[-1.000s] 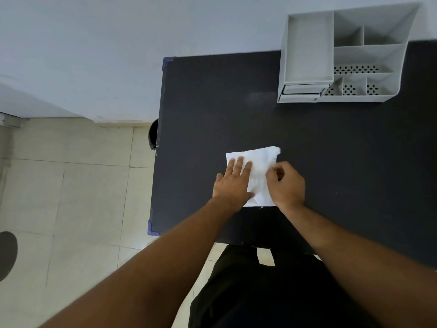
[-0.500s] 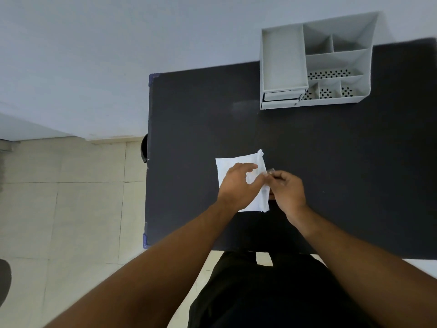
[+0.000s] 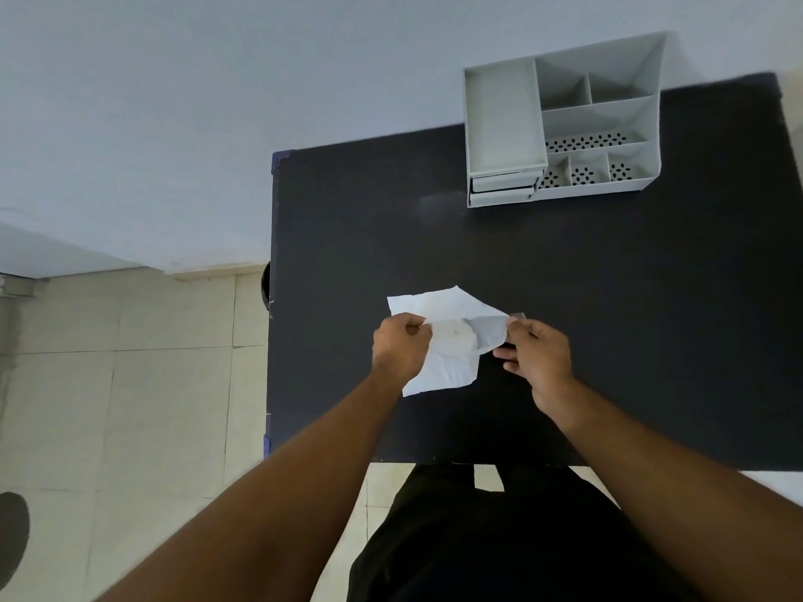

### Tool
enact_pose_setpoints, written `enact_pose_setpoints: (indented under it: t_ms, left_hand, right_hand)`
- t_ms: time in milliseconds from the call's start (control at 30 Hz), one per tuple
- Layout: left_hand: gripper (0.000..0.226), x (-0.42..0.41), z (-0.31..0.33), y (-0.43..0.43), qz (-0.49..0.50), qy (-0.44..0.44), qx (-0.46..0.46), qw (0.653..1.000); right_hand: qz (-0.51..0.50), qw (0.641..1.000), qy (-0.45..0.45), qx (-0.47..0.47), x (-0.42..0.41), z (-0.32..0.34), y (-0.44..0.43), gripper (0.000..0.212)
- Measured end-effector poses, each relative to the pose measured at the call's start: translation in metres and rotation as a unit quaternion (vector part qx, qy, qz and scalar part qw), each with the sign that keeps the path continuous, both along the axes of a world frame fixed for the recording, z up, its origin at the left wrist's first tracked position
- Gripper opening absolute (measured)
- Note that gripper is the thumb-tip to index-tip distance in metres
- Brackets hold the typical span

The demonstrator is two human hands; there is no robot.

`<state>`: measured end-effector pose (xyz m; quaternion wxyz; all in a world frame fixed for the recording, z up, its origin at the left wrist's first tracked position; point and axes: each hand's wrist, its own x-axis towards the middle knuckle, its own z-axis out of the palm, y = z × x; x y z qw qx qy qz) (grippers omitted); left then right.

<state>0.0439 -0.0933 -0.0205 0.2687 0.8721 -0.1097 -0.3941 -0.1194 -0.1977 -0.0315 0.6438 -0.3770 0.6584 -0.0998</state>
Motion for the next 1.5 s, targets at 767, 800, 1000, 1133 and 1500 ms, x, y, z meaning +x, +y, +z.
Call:
enact_pose_setpoints:
  t_ms: [767,800,1000,1133,1500]
  left_hand:
    - [0.048,0.027,-0.009,-0.020,0.031,-0.008,0.084,0.996]
    - [0.038,0.030,-0.010,-0.019,0.024,-0.007,0.086,0.996]
    - [0.025,0.037,-0.005,-0.022,0.018,-0.019,0.051,0.998]
    - [0.023,0.046,0.007,-0.023,0.034,-0.027,0.017,0.999]
    - [0.016,0.088,0.055,-0.026,0.083,-0.131,-0.096,0.983]
  right_hand:
    - [0.163,0.968,0.092,-0.167,-0.003,0.001,-0.021,0.073]
    - [0.199,0.955,0.111,-0.189,0.003,0.002,-0.027,0.072]
    - [0.342,0.886,0.217,-0.223,0.037,-0.003,-0.042,0.032]
    - [0.305,0.915,0.195,-0.177,0.046,0.001,-0.042,0.041]
    - [0.147,0.949,0.003,-0.278,0.086,0.048,-0.049,0.056]
